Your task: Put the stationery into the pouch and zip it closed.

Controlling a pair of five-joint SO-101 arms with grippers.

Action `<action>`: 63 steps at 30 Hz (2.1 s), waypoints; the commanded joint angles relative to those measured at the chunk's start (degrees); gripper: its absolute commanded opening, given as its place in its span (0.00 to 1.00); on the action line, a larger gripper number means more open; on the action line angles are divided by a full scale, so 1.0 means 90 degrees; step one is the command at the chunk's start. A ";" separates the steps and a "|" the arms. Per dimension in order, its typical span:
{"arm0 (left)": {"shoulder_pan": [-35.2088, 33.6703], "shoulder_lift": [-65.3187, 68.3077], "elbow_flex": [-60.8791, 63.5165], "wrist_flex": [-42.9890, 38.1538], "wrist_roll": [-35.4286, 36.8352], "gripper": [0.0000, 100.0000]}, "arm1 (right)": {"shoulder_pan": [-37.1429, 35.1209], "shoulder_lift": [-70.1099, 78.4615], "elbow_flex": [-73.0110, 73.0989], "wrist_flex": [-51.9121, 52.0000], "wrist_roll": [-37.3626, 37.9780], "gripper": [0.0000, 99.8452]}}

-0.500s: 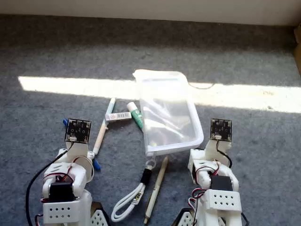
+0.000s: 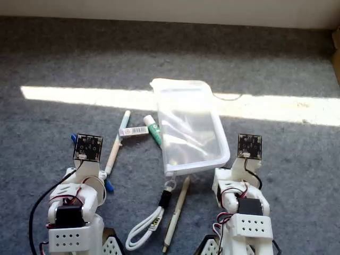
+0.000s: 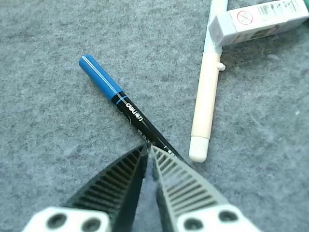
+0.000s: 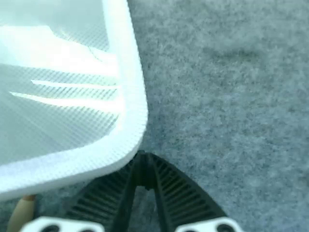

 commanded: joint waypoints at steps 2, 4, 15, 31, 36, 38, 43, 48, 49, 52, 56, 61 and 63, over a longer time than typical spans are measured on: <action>-0.0024 -0.0015 0.0132 0.0010 0.0068 0.01 | -0.0015 -0.0073 0.0630 -0.0073 -0.0020 0.01; -0.0024 -0.0015 0.0132 0.0010 0.0068 0.01 | -0.0015 -0.0073 0.0630 -0.0073 -0.0020 0.01; -0.0024 -0.0015 0.0132 0.0010 0.0068 0.01 | -0.0015 -0.0073 0.0630 -0.0073 -0.0020 0.01; -0.0024 -0.0015 0.0132 0.0010 0.0068 0.01 | -0.0015 -0.0073 0.0630 -0.0073 -0.0020 0.01; -0.0024 -0.0015 0.0132 0.0010 0.0068 0.01 | -0.0015 -0.0073 0.0630 -0.0073 -0.0020 0.01; -0.0024 -0.0015 0.0132 0.0010 0.0068 0.01 | -0.0015 -0.0073 0.0630 -0.0073 -0.0020 0.01; -0.0015 -0.0024 0.0132 0.0322 0.0068 0.01 | -0.0034 -0.0073 0.0630 -0.0073 -0.0020 0.01; -0.0034 -0.0054 0.0132 0.0645 0.0059 0.01 | -0.0054 -0.0073 0.0630 -0.0073 -0.0039 0.01; -0.0054 -0.0054 0.0132 0.0645 0.0059 0.01 | -0.0054 -0.0073 0.0630 -0.0073 -0.0039 0.01; -0.0054 -0.0054 0.0132 0.0645 0.0059 0.01 | -0.0054 -0.0073 0.0630 -0.0073 -0.0039 0.01; -0.0024 -0.0054 0.0132 0.0645 0.0049 0.01 | -0.0054 -0.0073 0.0630 -0.0073 -0.0049 0.01; -0.0054 -0.0054 0.0122 0.0645 0.0049 0.01 | -0.0054 -0.0073 0.0630 -0.0073 -0.0029 0.01; -0.0054 -0.0054 0.0112 0.0645 0.0049 0.01 | -0.0054 -0.0073 0.0630 -0.0063 -0.0029 0.01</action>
